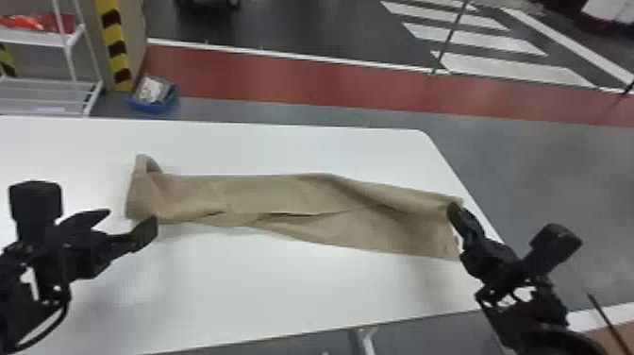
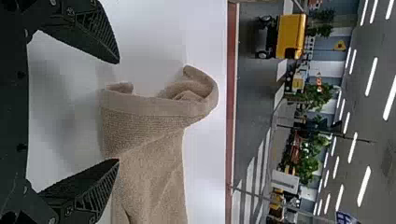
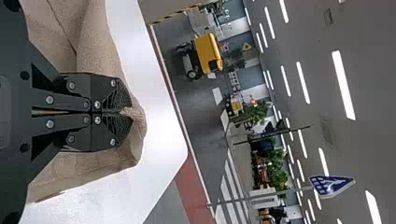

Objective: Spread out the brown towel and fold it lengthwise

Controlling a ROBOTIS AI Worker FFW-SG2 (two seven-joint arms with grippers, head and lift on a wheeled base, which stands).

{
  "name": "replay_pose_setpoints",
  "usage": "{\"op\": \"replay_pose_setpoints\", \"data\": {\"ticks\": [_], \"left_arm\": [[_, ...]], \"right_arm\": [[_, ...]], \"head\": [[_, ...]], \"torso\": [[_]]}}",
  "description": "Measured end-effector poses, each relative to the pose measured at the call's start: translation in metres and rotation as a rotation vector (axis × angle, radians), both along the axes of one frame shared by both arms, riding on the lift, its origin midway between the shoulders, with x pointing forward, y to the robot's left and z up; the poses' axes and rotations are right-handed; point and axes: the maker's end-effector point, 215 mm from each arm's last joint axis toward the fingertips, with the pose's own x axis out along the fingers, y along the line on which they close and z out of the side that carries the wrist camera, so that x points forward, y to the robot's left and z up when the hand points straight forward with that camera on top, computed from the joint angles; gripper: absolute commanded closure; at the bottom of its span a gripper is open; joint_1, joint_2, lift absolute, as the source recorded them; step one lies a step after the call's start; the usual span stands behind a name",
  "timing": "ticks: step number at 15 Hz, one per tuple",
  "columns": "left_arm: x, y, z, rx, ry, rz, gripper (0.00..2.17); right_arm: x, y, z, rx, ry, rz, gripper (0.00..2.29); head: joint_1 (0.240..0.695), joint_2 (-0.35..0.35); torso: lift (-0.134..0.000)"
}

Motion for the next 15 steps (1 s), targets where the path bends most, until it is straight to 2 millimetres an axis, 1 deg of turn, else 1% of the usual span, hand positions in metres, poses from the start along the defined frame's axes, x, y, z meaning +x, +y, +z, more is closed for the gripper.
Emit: {"op": "replay_pose_setpoints", "data": {"ticks": [3,6,9,11,13,15], "left_arm": [[-0.009,0.013,0.006,-0.032,-0.024,-0.059,0.15],[-0.007,0.018,0.009,-0.042,-0.089,-0.085,0.18],[-0.003,0.011,0.010,-0.011,-0.170,-0.120,0.21],[-0.003,0.005,0.008,0.018,-0.205,-0.149,0.21],[-0.003,-0.001,0.002,0.049,-0.208,-0.165,0.21],[-0.002,-0.002,-0.001,0.073,-0.203,-0.173,0.21]], "right_arm": [[0.002,0.006,0.000,0.002,-0.001,0.005,1.66],[0.006,0.014,0.003,0.001,-0.006,0.015,1.66],[0.006,0.021,0.012,0.000,-0.015,0.027,1.66],[0.003,0.019,0.013,0.002,-0.015,0.027,1.66],[-0.001,0.017,0.012,0.006,-0.013,0.024,1.66],[-0.003,0.017,0.013,0.010,-0.016,0.024,1.66]], "head": [[0.695,-0.234],[0.695,-0.222],[0.695,-0.219],[0.695,-0.225],[0.695,-0.236],[0.695,-0.237]], "torso": [[-0.120],[-0.120],[-0.120],[-0.120],[-0.120],[-0.120]]}}
